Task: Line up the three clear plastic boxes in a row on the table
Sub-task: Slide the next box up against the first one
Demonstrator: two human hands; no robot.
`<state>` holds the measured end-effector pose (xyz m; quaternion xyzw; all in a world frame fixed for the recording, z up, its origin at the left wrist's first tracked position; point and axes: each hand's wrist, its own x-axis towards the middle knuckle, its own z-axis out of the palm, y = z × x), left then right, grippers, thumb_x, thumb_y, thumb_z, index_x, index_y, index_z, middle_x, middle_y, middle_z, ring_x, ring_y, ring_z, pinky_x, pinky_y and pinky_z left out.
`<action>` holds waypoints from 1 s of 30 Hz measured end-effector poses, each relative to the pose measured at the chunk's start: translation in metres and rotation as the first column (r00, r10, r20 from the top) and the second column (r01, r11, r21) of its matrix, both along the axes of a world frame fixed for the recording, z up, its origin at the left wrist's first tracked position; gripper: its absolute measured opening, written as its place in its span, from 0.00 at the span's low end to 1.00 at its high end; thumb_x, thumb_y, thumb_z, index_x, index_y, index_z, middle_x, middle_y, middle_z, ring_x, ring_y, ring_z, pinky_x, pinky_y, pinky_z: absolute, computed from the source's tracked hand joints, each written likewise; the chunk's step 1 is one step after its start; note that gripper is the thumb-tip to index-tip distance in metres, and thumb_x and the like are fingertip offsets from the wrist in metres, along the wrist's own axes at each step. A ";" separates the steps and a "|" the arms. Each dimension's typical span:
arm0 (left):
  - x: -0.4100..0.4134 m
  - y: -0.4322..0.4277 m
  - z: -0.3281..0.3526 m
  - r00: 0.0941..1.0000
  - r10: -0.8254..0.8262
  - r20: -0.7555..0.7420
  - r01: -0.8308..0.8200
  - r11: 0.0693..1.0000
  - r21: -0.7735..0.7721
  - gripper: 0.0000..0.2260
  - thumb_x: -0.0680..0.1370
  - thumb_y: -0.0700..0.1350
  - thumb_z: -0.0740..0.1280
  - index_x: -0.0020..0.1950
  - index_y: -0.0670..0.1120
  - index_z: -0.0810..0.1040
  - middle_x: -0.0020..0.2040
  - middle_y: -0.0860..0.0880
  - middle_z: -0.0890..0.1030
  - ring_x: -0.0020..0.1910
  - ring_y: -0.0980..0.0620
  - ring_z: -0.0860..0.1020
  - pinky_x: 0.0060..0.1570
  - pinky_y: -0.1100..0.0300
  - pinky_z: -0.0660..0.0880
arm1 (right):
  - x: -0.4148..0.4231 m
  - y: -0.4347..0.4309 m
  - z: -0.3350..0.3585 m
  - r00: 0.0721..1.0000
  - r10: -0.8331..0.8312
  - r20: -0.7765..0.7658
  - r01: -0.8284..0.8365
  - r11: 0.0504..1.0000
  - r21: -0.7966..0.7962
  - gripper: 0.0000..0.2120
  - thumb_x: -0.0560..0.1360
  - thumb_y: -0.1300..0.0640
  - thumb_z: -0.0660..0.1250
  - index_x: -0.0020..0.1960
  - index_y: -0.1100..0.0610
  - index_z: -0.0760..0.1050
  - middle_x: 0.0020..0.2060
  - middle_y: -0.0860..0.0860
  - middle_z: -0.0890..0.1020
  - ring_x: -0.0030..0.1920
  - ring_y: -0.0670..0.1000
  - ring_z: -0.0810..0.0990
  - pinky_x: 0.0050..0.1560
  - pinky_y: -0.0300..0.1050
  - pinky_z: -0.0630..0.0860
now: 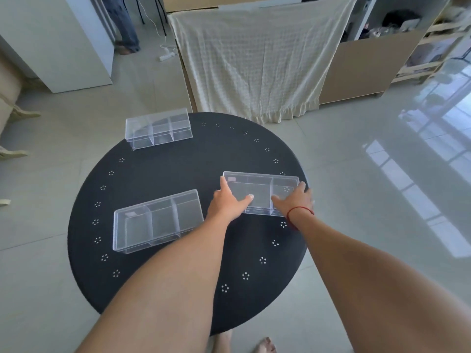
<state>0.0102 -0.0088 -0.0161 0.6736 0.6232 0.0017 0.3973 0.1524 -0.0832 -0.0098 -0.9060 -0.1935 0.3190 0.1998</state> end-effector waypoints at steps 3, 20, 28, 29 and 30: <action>0.002 -0.001 -0.004 0.997 0.055 0.052 -0.057 0.998 0.021 0.46 0.70 0.61 0.70 0.78 0.55 0.45 0.74 0.45 0.64 0.69 0.42 0.69 0.62 0.47 0.69 | -0.003 0.001 -0.004 0.987 -0.110 -0.120 0.120 0.989 0.081 0.41 0.73 0.50 0.69 0.78 0.58 0.50 0.72 0.61 0.67 0.69 0.64 0.69 0.68 0.57 0.69; -0.104 0.104 0.052 0.945 0.286 0.158 -0.318 0.917 0.240 0.38 0.69 0.60 0.73 0.73 0.51 0.60 0.69 0.46 0.66 0.64 0.43 0.73 0.54 0.51 0.73 | -0.095 0.142 0.062 0.986 0.122 -0.110 -0.097 0.973 0.208 0.39 0.73 0.51 0.68 0.77 0.56 0.52 0.70 0.59 0.69 0.68 0.63 0.71 0.64 0.56 0.72; -0.174 0.122 0.019 0.929 0.361 0.078 -0.369 0.913 0.174 0.35 0.68 0.63 0.70 0.71 0.54 0.63 0.66 0.48 0.67 0.51 0.50 0.72 0.42 0.57 0.68 | -0.157 0.174 0.035 0.945 0.262 -0.197 -0.240 0.962 0.127 0.40 0.73 0.51 0.68 0.78 0.56 0.49 0.71 0.59 0.68 0.68 0.62 0.71 0.66 0.59 0.72; -0.178 0.124 0.015 0.928 0.367 0.071 -0.374 0.914 0.159 0.36 0.68 0.64 0.70 0.72 0.53 0.62 0.67 0.48 0.66 0.54 0.48 0.74 0.43 0.57 0.69 | -0.162 0.176 0.032 0.942 0.272 -0.195 -0.253 0.960 0.119 0.41 0.73 0.51 0.68 0.78 0.56 0.48 0.71 0.58 0.67 0.69 0.62 0.70 0.66 0.59 0.72; -0.181 0.125 0.012 0.926 0.372 0.064 -0.378 0.915 0.144 0.38 0.68 0.64 0.70 0.72 0.53 0.61 0.68 0.48 0.65 0.57 0.46 0.74 0.44 0.56 0.70 | -0.166 0.179 0.029 0.940 0.283 -0.192 -0.267 0.958 0.108 0.41 0.73 0.51 0.68 0.78 0.55 0.47 0.71 0.58 0.67 0.69 0.62 0.70 0.66 0.59 0.71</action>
